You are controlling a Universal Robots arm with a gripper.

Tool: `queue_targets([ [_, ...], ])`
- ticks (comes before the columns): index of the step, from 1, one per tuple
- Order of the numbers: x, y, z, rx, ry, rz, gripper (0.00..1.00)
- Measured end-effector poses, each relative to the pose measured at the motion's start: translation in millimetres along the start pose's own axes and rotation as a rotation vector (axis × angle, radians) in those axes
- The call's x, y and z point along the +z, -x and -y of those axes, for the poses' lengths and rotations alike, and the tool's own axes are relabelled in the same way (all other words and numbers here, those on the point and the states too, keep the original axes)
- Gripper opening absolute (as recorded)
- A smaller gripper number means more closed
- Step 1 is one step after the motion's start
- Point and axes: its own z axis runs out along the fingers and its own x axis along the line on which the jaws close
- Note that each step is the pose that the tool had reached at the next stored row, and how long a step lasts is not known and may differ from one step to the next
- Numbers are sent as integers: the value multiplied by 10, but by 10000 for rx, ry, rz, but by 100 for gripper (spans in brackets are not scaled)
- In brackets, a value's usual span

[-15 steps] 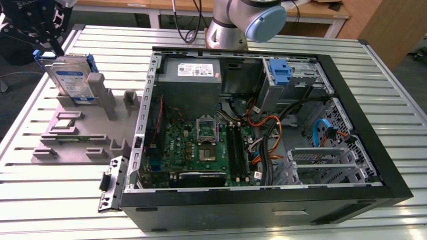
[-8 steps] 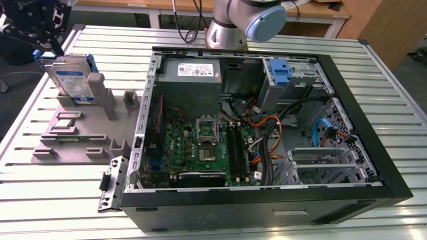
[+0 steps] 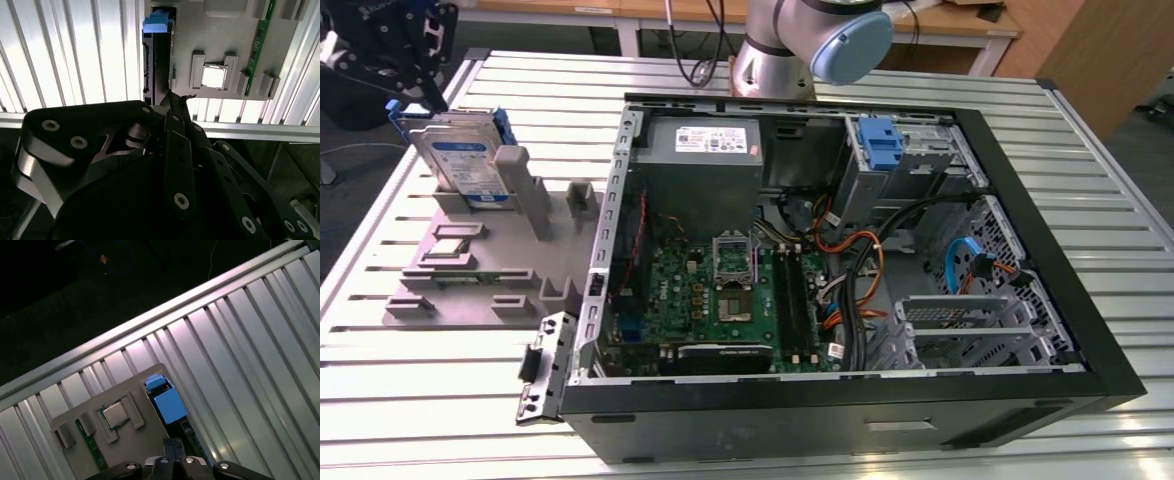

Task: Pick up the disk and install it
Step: 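Pick up the disk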

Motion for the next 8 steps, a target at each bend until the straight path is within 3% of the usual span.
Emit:
queue_targets([
  [8,12,-1,1,-1299,43,-74,11],
])
